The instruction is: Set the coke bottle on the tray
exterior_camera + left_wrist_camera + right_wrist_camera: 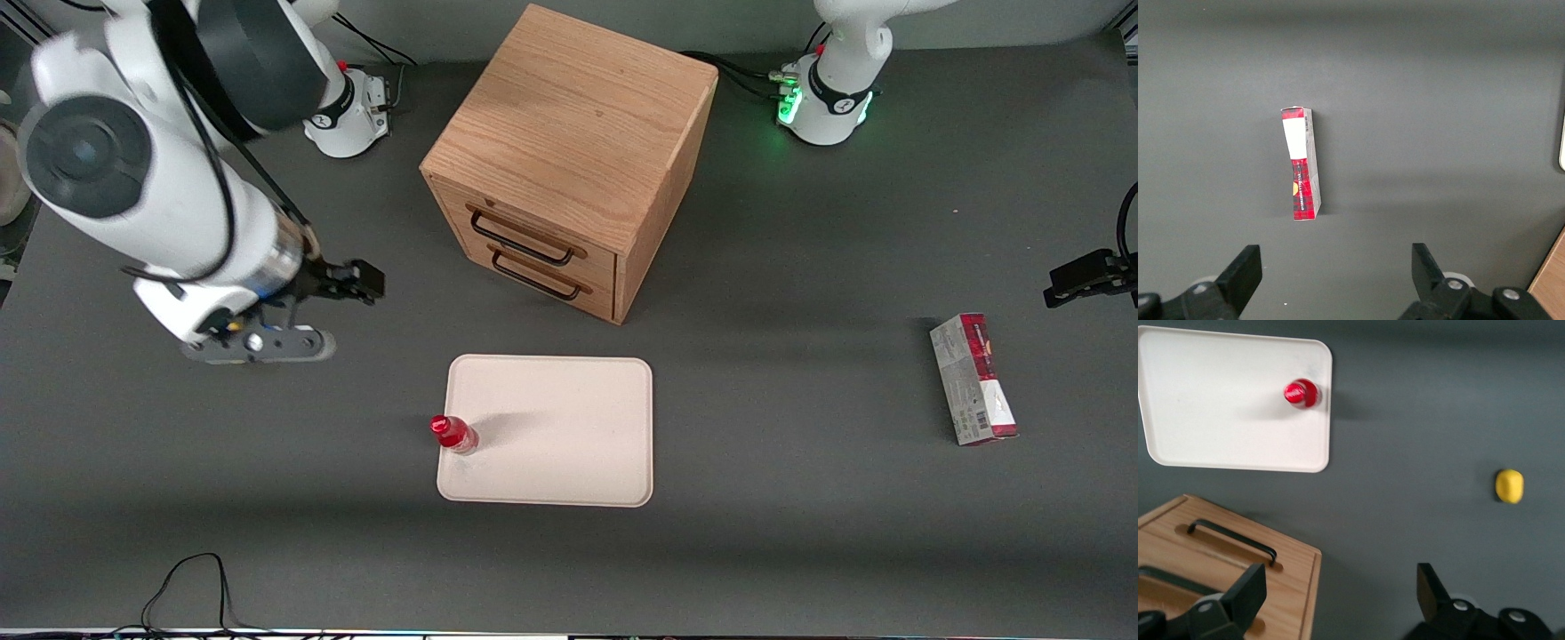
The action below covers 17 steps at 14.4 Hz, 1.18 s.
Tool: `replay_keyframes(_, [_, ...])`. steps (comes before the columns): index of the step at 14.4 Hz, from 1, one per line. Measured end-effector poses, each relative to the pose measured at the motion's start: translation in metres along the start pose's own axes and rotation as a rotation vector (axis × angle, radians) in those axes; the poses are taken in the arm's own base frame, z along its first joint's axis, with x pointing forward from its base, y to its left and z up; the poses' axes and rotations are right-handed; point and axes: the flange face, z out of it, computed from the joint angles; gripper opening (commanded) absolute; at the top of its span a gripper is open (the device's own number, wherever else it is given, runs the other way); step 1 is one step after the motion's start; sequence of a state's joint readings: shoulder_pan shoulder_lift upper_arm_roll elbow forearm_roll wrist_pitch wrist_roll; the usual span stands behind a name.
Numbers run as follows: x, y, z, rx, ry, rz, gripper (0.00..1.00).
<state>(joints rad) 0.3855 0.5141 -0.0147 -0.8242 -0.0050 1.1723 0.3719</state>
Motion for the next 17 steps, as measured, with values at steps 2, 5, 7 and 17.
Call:
replay_keyframes(2, [-0.017,0.031,-0.016,0.002,0.0,-0.01,1.0])
replay_keyframes(5, [-0.037,0.094,-0.032,0.019,0.038,-0.021,1.0])
replay_keyframes(7, [-0.048,0.142,-0.028,0.04,0.071,-0.016,1.0])
replay_keyframes(17, [-0.066,0.25,0.016,0.069,0.067,0.013,1.0])
